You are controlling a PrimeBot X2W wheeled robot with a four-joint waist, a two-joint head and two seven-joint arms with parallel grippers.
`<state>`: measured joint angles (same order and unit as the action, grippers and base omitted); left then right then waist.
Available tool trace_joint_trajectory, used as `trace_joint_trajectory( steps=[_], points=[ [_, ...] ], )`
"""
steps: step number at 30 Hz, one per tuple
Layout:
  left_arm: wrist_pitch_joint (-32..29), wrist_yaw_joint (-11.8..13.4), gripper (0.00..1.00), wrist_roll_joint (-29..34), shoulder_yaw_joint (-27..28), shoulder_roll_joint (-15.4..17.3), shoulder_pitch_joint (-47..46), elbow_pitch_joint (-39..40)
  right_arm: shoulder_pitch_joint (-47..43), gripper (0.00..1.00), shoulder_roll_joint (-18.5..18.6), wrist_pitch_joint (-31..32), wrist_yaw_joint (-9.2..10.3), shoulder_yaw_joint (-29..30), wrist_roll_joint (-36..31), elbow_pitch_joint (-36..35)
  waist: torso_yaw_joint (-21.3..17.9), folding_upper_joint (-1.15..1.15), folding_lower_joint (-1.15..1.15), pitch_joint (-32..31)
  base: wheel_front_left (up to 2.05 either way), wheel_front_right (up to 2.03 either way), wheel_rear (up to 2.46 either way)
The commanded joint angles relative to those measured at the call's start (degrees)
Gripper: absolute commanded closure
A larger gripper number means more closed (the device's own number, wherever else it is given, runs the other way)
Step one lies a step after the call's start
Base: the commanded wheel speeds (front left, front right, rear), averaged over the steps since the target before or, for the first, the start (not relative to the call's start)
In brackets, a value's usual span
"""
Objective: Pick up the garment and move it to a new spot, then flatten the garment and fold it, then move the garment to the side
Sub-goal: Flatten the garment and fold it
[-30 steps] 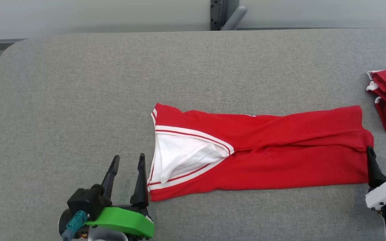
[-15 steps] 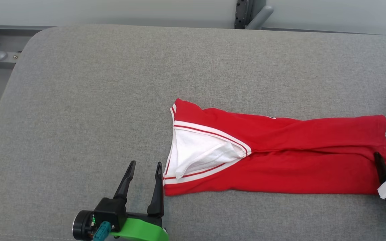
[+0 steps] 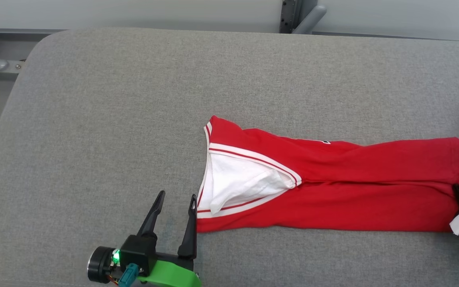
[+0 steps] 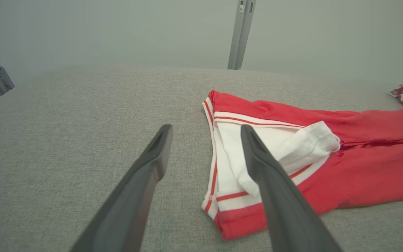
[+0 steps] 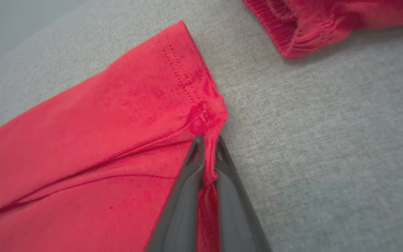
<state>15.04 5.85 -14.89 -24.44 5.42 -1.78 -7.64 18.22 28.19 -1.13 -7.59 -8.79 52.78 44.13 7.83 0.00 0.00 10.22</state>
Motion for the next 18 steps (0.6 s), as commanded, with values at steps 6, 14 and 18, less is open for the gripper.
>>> trace_joint_trajectory(
  steps=[6,14,18],
  points=[
    [0.13,-0.90,0.00,2.10,1.21,0.32,-0.99,-0.58,0.52,1.00,3.41,-1.43,0.16,-1.75,-0.08,-2.02,-1.19,0.00,0.00,-0.17,0.00,0.00,0.00],
    [0.13,-1.49,0.00,2.98,2.17,0.39,-1.71,-1.01,1.00,1.00,5.55,0.05,0.14,-3.16,0.87,-7.86,-2.97,0.00,0.00,-0.24,0.00,0.00,0.00],
    [0.13,-1.82,0.00,3.15,2.36,0.16,-1.79,-1.41,0.53,1.00,5.66,1.32,0.12,-4.61,1.15,-14.30,-3.46,0.00,0.00,-0.58,0.00,0.00,0.00]
  ],
)
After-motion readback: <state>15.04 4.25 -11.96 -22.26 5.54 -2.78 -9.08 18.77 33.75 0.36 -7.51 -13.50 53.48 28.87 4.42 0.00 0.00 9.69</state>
